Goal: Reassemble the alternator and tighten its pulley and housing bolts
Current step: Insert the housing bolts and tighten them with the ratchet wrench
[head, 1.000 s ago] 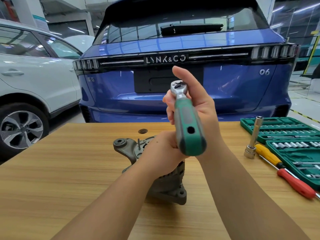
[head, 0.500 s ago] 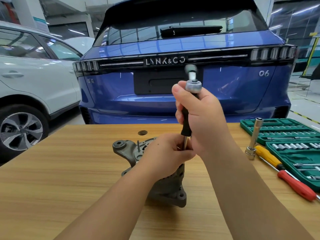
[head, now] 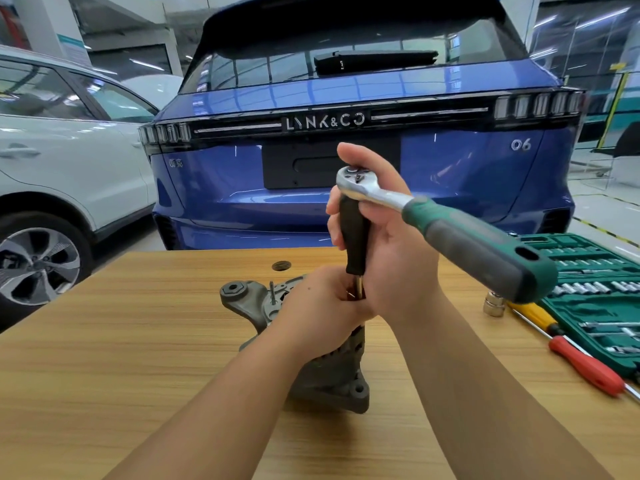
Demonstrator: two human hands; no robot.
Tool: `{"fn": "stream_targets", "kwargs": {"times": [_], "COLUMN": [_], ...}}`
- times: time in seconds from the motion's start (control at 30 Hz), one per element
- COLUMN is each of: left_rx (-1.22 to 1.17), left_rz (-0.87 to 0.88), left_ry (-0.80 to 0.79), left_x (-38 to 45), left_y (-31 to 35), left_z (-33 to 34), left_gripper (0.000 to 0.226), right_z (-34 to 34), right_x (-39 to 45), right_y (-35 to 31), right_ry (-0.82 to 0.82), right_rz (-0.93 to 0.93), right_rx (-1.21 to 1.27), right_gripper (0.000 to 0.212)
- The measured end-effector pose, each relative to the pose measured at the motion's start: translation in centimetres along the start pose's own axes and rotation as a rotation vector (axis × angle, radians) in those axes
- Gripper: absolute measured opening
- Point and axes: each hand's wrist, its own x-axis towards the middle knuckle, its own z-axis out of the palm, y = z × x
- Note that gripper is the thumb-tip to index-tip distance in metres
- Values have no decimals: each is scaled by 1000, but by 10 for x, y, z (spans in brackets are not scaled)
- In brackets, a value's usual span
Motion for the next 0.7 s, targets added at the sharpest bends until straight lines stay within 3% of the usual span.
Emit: {"fn": "stream_targets", "kwargs": {"times": [0.1, 0.23, 0.3, 0.37, 0.43, 0.57, 0.7], "left_rx": [10, -45, -50, 21, 42, -6, -10], "left_rz": [-19, -15, -8, 16, 28, 28, 19], "left_ry": [10, 18, -4, -17, -22, -13, -7], "left_x": [2, 3, 3, 2, 3, 4, 2], "left_y": [-1, -4, -4, -3, -4, -5, -3], "left_z": [1, 3, 4, 5, 4, 3, 2], "left_gripper": [10, 10, 13, 17, 13, 11, 7], "right_z": [-6, -4, 1, 6, 6, -2, 1], "right_x": [8, 0, -7, -12, -12, -9, -9], "right_y": [1, 3, 3, 3, 1, -3, 6], "right_ry": [1, 79, 175, 284, 359, 244, 134], "right_rz": [181, 169, 68, -30, 7, 79, -124], "right_rx": [115, 193, 58, -126, -169, -75, -156], "right_gripper": [22, 40, 49, 35, 20, 18, 40]}}
